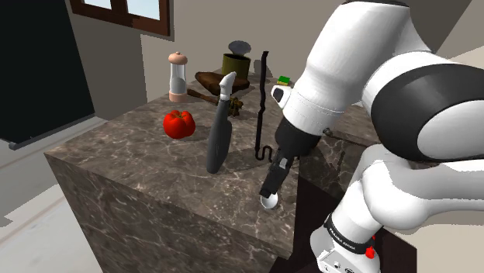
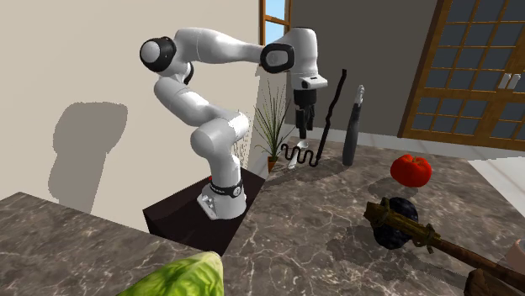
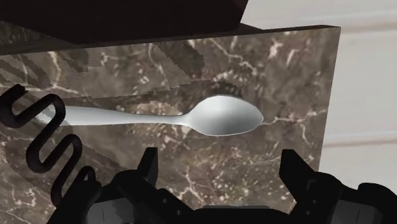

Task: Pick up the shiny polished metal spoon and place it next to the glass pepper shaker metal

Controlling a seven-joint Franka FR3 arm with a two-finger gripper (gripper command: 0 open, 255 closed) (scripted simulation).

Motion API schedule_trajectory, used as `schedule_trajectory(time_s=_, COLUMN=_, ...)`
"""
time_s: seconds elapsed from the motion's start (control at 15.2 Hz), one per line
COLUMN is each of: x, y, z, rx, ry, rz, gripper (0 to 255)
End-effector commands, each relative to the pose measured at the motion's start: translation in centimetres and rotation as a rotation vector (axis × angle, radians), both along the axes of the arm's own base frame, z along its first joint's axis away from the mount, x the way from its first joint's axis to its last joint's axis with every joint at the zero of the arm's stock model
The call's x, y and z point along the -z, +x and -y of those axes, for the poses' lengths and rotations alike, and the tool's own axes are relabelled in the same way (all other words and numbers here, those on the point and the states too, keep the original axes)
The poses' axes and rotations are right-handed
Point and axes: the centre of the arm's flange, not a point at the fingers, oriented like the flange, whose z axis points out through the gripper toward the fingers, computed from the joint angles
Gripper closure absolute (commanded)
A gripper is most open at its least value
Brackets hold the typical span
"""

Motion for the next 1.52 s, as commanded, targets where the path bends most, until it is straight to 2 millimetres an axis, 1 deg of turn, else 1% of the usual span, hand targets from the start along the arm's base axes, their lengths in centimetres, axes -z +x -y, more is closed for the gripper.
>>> schedule_trajectory(time_s=0.0, x=1.0, y=-0.5, z=-1.0, rx=-0.01, ry=-0.001, rz=0.017, gripper=0)
schedule_trajectory(time_s=0.46, x=4.4, y=0.1, z=-1.1, rx=-0.01, ry=-0.001, rz=0.017, gripper=0)
schedule_trajectory(time_s=0.99, x=4.4, y=0.1, z=-1.1, rx=-0.01, ry=-0.001, rz=0.017, gripper=0)
schedule_trajectory(time_s=1.06, x=4.4, y=0.1, z=-1.1, rx=-0.01, ry=-0.001, rz=0.017, gripper=255)
schedule_trajectory(time_s=1.45, x=4.4, y=0.1, z=-1.1, rx=-0.01, ry=-0.001, rz=0.017, gripper=255)
